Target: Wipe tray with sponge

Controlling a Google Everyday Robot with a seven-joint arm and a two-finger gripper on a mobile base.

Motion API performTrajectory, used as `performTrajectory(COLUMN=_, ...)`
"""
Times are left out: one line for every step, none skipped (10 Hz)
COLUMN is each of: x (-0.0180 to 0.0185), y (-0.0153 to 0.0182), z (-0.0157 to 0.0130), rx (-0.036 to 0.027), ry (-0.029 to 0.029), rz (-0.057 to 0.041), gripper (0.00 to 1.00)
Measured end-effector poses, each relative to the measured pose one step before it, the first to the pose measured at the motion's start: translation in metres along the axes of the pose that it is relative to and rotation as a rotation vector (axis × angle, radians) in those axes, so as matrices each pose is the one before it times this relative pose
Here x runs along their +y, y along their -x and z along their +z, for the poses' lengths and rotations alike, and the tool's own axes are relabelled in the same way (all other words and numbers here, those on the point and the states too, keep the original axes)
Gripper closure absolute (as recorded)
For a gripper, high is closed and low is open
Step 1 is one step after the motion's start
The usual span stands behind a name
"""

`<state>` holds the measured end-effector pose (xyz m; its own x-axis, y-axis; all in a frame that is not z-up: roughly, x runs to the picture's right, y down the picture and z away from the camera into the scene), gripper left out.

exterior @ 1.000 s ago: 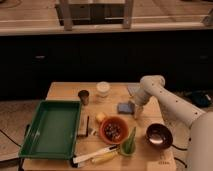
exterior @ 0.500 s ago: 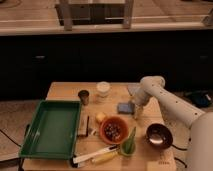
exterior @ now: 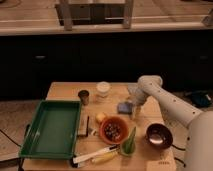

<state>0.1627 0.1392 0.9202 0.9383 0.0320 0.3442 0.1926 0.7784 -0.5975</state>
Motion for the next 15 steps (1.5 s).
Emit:
performTrajectory(x=-0.00002, y=0.0032, z=0.00201, rx=-0.0001, ry=0.00812, rz=-0.01258, gripper=0.22)
performTrajectory(x=0.00032, y=0.00188, z=0.00186, rx=0.00362, ry=0.0061, rz=-0.01059, gripper=0.27)
performTrajectory(x=0.00213, y=0.00067, z=0.00101, rx=0.00585, ry=0.01097, rz=-0.00596, gripper=0.42)
performTrajectory(x=-0.00062, y=-0.00153, z=-0.0014, rx=0.00269, ry=-0.00315, rz=0.00157, gripper=0.51)
performTrajectory(x=-0.00049, y=-0.00199, z=-0.00172, rx=0.00443, ry=-0.00383, rz=0.00114, gripper=0.59)
performTrajectory(x=0.0006, y=-0.00362, z=-0.00188, rx=0.00548, ry=-0.00376, rz=0.00354, gripper=0.73)
performTrajectory(x=-0.00041, y=-0.00047, z=-0.00061, rx=0.00034, ry=-0.00212, rz=0.00164, gripper=0.83)
performTrajectory(x=-0.00009, y=0.00042, z=-0.00048, rx=0.00098, ry=0.00136, rz=-0.00162, gripper=0.92)
performTrajectory(x=0.00035, y=0.00007, z=-0.00076, rx=0.0008, ry=0.00237, rz=-0.00108, gripper=0.99)
performTrajectory(x=0.00027, y=-0.00042, z=-0.00037, rx=0.0005, ry=0.00055, rz=0.00028, gripper=1.0)
performTrajectory(x=-0.00044, y=-0.0001, z=-0.00024, rx=0.00039, ry=-0.00227, rz=-0.0004, gripper=1.0)
performTrajectory(x=0.00089, y=-0.00305, z=-0.00282, rx=0.01457, ry=-0.00047, rz=-0.00464, gripper=1.0)
performTrajectory(x=0.00055, y=-0.00214, z=-0.01111, rx=0.01012, ry=-0.00528, rz=-0.00219, gripper=1.0)
performTrajectory(x=0.00023, y=0.0003, z=-0.0154, rx=0.0048, ry=-0.005, rz=-0.00448, gripper=1.0)
performTrajectory(x=-0.00084, y=0.00194, z=-0.01633, rx=0.00365, ry=-0.00644, rz=-0.00626, gripper=1.0)
